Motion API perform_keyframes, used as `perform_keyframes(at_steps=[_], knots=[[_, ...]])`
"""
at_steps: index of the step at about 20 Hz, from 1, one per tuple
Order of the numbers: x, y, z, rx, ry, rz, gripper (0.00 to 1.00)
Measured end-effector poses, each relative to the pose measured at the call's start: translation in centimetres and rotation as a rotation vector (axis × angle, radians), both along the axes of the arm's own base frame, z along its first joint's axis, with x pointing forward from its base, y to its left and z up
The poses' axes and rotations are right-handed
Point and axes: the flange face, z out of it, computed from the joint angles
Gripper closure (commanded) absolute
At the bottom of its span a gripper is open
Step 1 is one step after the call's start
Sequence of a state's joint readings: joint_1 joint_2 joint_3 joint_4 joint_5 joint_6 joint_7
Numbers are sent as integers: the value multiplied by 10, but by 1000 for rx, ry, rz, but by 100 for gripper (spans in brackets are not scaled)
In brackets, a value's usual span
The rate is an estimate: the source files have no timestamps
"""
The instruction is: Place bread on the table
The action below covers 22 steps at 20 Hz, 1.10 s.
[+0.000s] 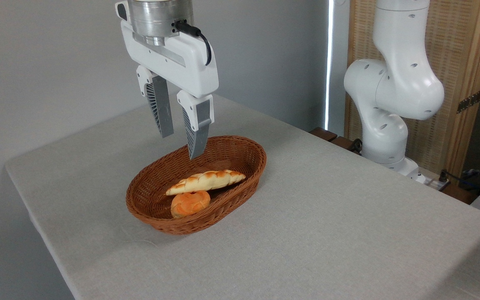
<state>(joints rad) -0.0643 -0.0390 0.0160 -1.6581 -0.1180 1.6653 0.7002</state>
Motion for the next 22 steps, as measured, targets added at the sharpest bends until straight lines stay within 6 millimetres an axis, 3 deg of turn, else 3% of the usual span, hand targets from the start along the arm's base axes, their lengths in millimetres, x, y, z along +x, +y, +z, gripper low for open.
perform_keyframes(at_steps=[6, 14, 22], knots=[[-12, -31, -18, 6, 30, -55, 0], [-32, -87, -74, 36, 42, -170, 0], [-41, -105, -111, 95, 49, -289, 0]])
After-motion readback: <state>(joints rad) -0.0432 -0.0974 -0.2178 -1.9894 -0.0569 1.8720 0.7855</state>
